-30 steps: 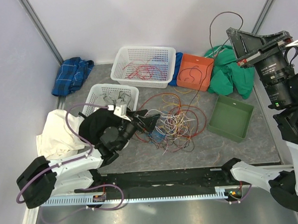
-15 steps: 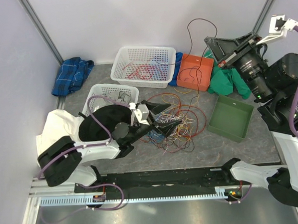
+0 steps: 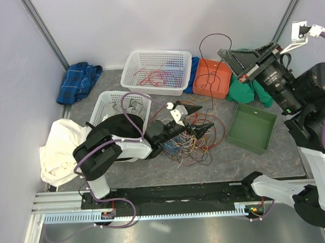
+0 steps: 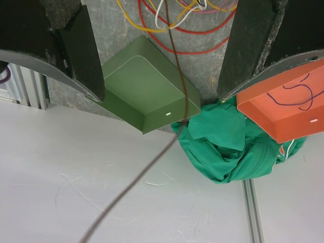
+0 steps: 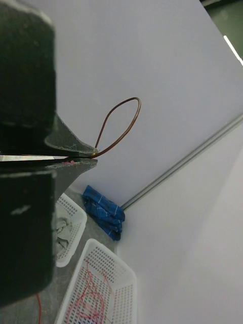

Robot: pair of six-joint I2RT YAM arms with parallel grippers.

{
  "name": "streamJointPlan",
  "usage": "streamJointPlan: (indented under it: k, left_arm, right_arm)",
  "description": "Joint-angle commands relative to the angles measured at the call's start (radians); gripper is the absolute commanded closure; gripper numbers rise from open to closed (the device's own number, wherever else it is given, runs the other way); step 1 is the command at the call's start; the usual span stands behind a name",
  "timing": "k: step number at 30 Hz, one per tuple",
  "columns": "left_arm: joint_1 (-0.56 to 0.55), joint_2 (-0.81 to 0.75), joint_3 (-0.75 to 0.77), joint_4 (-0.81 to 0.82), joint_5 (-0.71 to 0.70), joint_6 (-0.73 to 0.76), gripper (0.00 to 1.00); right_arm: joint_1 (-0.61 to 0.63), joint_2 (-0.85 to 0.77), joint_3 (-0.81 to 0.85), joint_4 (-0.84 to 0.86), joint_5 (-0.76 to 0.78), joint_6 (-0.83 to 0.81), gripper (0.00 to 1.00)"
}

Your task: Untangle the cables

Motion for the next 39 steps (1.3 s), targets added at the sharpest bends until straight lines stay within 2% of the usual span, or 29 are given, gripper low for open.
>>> streamJointPlan:
  k: [1,4,5,6,7,8,10,13,15,16,17,18,19,20,22,23,27,33,34,37,38,39]
  left_arm:
    - [0.010,0.074,0.101,0.289,0.031,0.022,0.04]
    - [0.012,0.112,0.142,0.282,0.043,0.003,0.22]
    - [0.013,0.117,0.148,0.277,0.042,0.003,0.37]
    - [0.013,0.123,0.158,0.272,0.034,0.005,0.44]
    - [0.013,0.126,0.161,0.266,0.025,0.012,0.59]
    - [0.015,0.126,0.161,0.263,0.006,0.014,0.68]
    - [0.019,0.112,0.146,0.254,-0.020,0.013,0.98]
    - [0.018,0.027,0.100,0.178,-0.125,-0.013,0.98]
    - [0.019,-0.105,0.104,0.028,-0.230,-0.036,0.98]
    - [0.019,-0.162,0.125,-0.225,-0.265,-0.064,0.98]
    - [0.021,-0.209,0.162,-0.381,-0.343,-0.087,0.98]
    - [0.028,-0.283,0.284,-0.544,-0.375,-0.114,0.98]
    - [0.038,-0.302,0.361,-0.890,-0.391,-0.169,0.98]
    - [0.047,-0.311,0.505,-1.010,-0.371,-0.185,0.98]
    - [0.070,-0.330,0.614,-1.251,-0.325,-0.202,0.98]
    - [0.073,-0.337,0.689,-1.290,-0.269,-0.205,0.98]
    - [0.081,-0.382,0.783,-1.372,-0.134,-0.280,0.98]
    - [0.081,-0.344,0.990,-1.487,-0.028,-0.331,0.98]
    - [0.081,-0.333,1.015,-1.502,-0.021,-0.336,0.98]
    - [0.082,-0.291,1.057,-1.524,0.029,-0.363,0.98]
    - [0.081,-0.278,1.060,-1.524,0.050,-0.369,0.98]
    - [0.081,-0.271,1.061,-1.530,0.055,-0.377,0.98]
  right_arm:
    - [0.008,-0.056,0.039,0.035,-0.070,0.055,1.00]
    - [0.012,-0.076,0.034,0.027,-0.047,0.038,1.00]
    - [0.013,-0.081,0.031,0.024,-0.041,0.035,1.00]
    - [0.014,-0.087,0.025,0.021,-0.036,0.034,1.00]
    - [0.016,-0.092,0.022,0.021,-0.035,0.032,1.00]
    - [0.016,-0.095,0.020,0.020,-0.035,0.032,1.00]
    - [0.016,-0.104,0.014,0.017,-0.023,0.026,1.00]
    - [0.016,-0.139,-0.021,-0.008,0.028,-0.020,1.00]
    - [0.014,-0.183,-0.088,-0.026,0.105,-0.061,1.00]
    - [0.016,-0.199,-0.116,-0.031,0.135,-0.074,1.00]
    - [0.014,-0.216,-0.186,-0.035,0.180,-0.083,1.00]
    - [0.016,-0.251,-0.223,-0.036,0.204,-0.104,1.00]
    - [0.016,-0.269,-0.263,-0.039,0.224,-0.112,1.00]
    - [0.014,-0.288,-0.350,-0.039,0.241,-0.121,1.00]
    - [0.016,-0.345,-0.452,-0.026,0.267,-0.140,1.00]
    - [0.016,-0.364,-0.563,0.007,0.260,-0.138,1.00]
    - [0.016,-0.449,-0.763,0.112,0.182,-0.134,1.00]
    - [0.016,-0.454,-0.836,0.248,0.073,-0.128,1.00]
    - [0.014,-0.451,-0.842,0.265,0.007,-0.128,1.00]
    - [0.016,-0.431,-0.869,0.323,-0.045,-0.120,0.99]
    - [0.016,-0.425,-0.884,0.355,-0.089,-0.112,0.87]
    - [0.016,-0.411,-0.891,0.374,-0.117,-0.109,0.80]
